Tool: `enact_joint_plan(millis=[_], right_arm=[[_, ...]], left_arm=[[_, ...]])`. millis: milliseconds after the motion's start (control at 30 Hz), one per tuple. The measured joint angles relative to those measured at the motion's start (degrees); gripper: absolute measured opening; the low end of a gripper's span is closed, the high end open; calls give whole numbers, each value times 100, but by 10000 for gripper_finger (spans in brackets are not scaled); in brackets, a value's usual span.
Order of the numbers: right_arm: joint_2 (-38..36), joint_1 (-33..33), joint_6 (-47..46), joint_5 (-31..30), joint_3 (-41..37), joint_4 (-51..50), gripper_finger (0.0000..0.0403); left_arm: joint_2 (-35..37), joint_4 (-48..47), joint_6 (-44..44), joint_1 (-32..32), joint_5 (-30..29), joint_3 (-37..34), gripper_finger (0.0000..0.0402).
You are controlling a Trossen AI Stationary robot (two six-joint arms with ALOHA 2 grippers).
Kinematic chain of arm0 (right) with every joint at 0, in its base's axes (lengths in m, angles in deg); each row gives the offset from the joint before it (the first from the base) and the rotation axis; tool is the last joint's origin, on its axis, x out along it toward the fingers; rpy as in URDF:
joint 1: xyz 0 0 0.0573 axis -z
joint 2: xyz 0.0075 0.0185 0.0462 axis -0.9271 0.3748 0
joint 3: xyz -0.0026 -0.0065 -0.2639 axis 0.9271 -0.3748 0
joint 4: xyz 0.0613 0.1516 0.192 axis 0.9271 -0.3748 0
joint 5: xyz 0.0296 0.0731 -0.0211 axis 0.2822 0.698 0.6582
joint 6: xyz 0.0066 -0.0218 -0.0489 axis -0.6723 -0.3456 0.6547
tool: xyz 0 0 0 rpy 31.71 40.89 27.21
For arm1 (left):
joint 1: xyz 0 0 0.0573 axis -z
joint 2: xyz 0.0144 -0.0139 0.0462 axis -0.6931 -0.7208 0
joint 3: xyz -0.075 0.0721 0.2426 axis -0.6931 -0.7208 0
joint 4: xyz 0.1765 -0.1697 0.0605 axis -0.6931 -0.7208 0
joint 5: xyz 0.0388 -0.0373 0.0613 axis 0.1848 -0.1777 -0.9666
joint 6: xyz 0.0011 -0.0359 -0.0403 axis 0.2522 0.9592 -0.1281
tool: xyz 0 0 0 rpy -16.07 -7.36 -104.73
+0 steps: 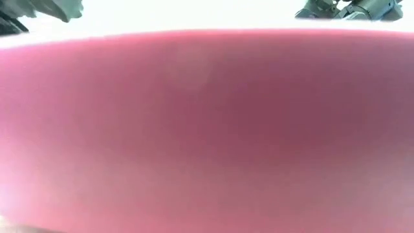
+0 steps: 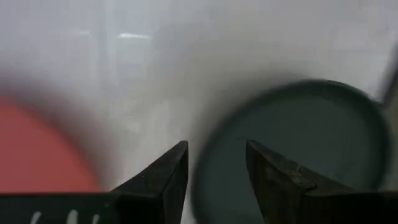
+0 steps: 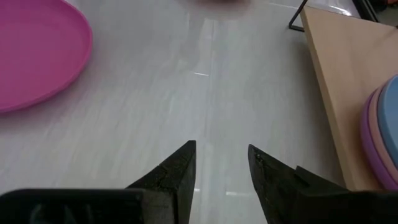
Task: Place and stack plates onto a shelf
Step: Stack the black plate on top of the blue plate on the shelf
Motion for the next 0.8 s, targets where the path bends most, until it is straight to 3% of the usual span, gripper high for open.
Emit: enact_joint_plan(millis=[200, 633, 800], right_arm=[[0, 0, 54, 0, 0, 36, 128], [-2, 0, 44, 2, 4, 83, 128], [-2, 0, 44, 2, 4, 81, 128]], left_arm=[[-290, 230, -16, 266, 181, 2, 165], [-1261, 356, -1164, 112, 240, -103, 165], [-1322, 372, -1312, 60, 583, -102, 117]])
